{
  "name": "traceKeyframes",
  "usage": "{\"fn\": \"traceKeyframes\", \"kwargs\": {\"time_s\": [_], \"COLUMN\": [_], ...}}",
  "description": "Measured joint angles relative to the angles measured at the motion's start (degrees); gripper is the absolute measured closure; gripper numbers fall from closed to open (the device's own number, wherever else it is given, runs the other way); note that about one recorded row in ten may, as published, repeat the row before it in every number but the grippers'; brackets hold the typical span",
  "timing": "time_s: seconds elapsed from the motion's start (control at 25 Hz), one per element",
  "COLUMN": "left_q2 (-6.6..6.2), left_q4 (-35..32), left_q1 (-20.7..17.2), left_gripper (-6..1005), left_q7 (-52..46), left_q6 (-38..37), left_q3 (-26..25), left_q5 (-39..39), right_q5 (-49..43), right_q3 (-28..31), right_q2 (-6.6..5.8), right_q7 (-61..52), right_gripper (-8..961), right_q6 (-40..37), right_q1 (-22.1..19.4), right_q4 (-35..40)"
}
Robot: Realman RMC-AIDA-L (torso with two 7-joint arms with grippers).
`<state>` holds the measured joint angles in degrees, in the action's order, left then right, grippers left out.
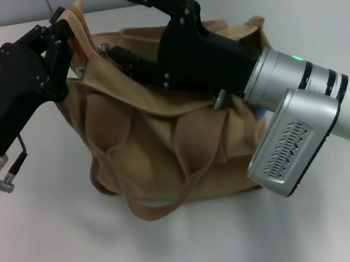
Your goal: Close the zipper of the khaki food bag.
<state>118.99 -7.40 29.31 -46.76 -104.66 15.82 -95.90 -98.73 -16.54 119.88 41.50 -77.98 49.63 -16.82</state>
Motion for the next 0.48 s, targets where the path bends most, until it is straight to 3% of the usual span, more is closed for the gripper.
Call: {"fn": "traceKeyframes", "kwargs": {"time_s": [0.28, 0.48], "left_q2": [0.02, 0.02], "left_q4": [0.49, 0.61], "left_q1": [0.92, 1.39], "left_gripper": [967, 967], "left_q7": [0.0, 0.0], "left_q6": [0.78, 1.81], "left_q3": [0.0, -0.01], "left_q5": [-0.01, 0.02], "right_q5": [-0.81, -3.9], "right_q3": [0.01, 3.78], "right_q2": [-0.01, 0.0], "right_q7": [0.25, 0.41], "right_gripper": [201, 211], "right_q6": [0.07, 0.1], "right_q1": [-0.21, -0.36], "right_q4": [-0.78, -1.58]}}
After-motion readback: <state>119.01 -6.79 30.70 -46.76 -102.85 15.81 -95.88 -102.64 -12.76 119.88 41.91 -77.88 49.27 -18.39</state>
